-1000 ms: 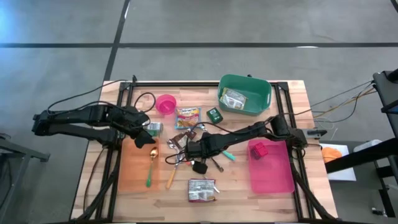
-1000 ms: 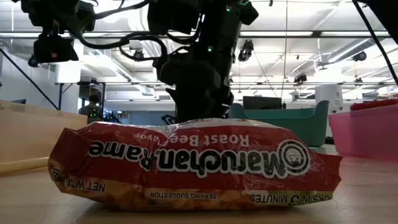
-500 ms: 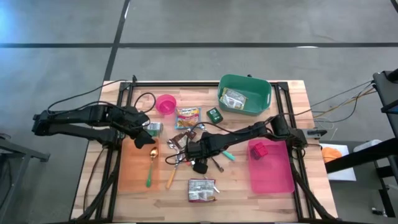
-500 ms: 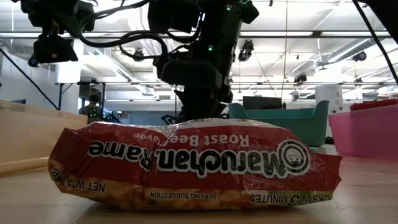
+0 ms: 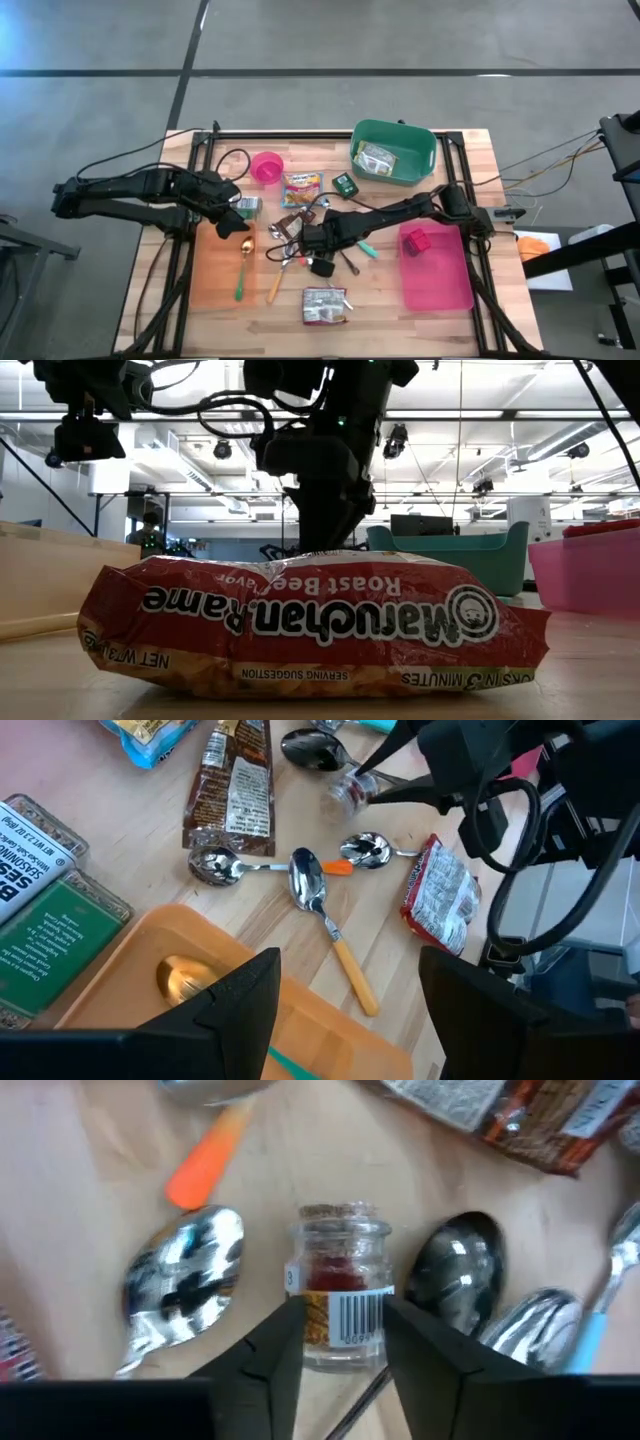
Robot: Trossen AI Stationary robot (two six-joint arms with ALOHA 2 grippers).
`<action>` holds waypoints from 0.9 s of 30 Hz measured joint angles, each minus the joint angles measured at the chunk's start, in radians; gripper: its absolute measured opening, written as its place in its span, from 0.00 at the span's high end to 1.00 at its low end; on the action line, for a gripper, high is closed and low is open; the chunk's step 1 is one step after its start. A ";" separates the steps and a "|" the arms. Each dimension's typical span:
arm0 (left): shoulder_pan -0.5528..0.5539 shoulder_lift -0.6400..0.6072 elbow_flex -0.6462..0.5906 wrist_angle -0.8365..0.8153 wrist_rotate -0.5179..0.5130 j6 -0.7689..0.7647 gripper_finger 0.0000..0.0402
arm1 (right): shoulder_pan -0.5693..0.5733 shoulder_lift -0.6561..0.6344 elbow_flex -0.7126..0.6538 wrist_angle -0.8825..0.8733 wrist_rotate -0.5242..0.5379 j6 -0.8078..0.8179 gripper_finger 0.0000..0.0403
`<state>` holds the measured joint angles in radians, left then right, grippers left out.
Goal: Pick & Place Food Item
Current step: Put the brown seasoning bottle into the pink bin
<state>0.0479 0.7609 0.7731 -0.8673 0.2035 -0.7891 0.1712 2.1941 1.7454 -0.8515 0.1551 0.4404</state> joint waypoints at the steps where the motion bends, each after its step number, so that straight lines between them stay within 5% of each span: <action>1: 0.000 0.000 0.000 0.001 0.000 0.000 0.40 | 0.001 0.000 0.000 0.001 0.003 -0.001 0.71; 10: 0.000 0.000 0.000 0.001 0.000 0.008 0.40 | 0.002 -0.003 0.001 0.007 -0.041 -0.033 0.92; 17: 0.000 0.000 0.000 -0.001 0.000 0.008 0.40 | 0.000 -0.003 0.002 0.012 -0.110 -0.048 0.94; 27: 0.000 0.000 0.000 -0.001 0.000 0.008 0.40 | -0.002 0.005 -0.004 -0.007 -0.146 -0.044 0.66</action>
<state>0.0483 0.7609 0.7731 -0.8684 0.2035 -0.7815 0.1687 2.1986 1.7414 -0.8581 0.0092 0.3963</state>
